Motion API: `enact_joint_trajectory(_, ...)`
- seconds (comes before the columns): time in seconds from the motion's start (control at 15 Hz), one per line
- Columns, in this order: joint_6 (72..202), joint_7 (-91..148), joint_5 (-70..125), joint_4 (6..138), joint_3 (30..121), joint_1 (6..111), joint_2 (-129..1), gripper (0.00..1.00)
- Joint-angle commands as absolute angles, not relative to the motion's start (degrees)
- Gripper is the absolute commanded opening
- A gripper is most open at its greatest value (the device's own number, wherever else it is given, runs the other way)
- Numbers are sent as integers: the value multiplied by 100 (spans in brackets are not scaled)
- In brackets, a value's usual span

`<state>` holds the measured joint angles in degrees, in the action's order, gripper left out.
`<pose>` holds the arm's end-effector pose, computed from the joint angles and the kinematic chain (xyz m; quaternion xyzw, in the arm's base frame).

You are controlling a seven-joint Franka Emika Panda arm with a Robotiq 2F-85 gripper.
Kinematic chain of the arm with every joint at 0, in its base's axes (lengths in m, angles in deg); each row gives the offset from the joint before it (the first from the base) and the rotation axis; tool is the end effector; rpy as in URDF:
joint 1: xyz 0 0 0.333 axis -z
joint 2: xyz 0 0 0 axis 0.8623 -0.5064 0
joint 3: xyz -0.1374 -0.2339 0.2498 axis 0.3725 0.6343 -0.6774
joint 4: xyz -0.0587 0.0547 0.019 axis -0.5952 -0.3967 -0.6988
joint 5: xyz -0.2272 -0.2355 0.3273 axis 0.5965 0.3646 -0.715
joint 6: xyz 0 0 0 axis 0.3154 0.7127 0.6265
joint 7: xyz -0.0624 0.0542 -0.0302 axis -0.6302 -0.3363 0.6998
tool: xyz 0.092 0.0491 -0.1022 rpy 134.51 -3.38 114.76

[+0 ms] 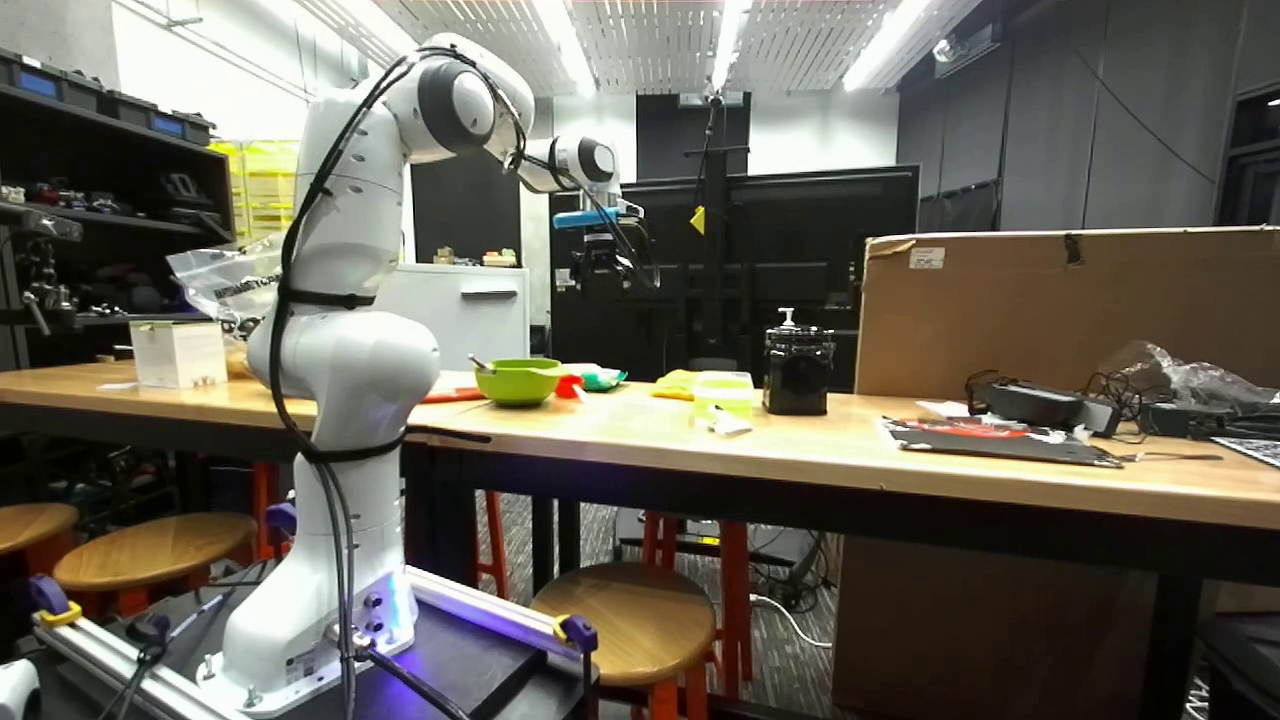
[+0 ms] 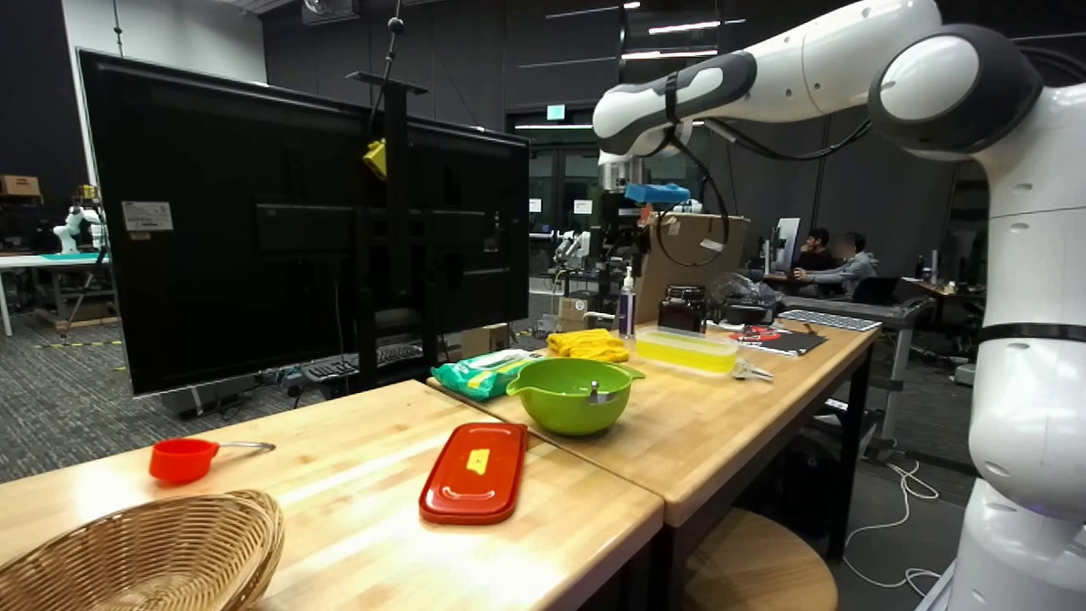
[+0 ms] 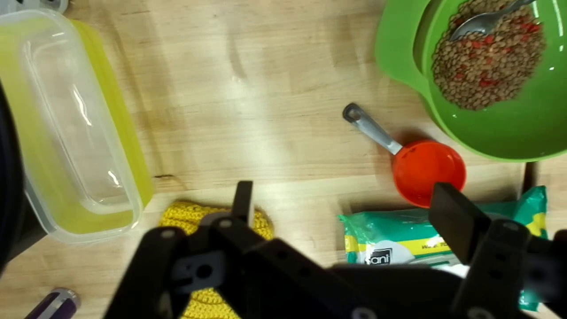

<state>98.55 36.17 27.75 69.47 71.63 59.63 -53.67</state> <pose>0.6716 -0.0060 0.5780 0.9993 0.0275 -0.0025 0.0260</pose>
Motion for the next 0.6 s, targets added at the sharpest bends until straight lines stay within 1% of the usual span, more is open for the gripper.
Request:
enact_joint_trajectory(0.0, 9729, 3351, 2646, 7289, 7042, 5817, -4958, 100)
enact_joint_trajectory(0.2, 9709, 3154, 2527, 7475, 7006, 5760, -4828, 100)
enact_joint_trajectory(0.27, 9694, 3271, 2634, 7154, 7016, 5761, -5098, 100)
enact_joint_trajectory(0.53, 9694, 3207, 2600, 7293, 7008, 5751, -5021, 100)
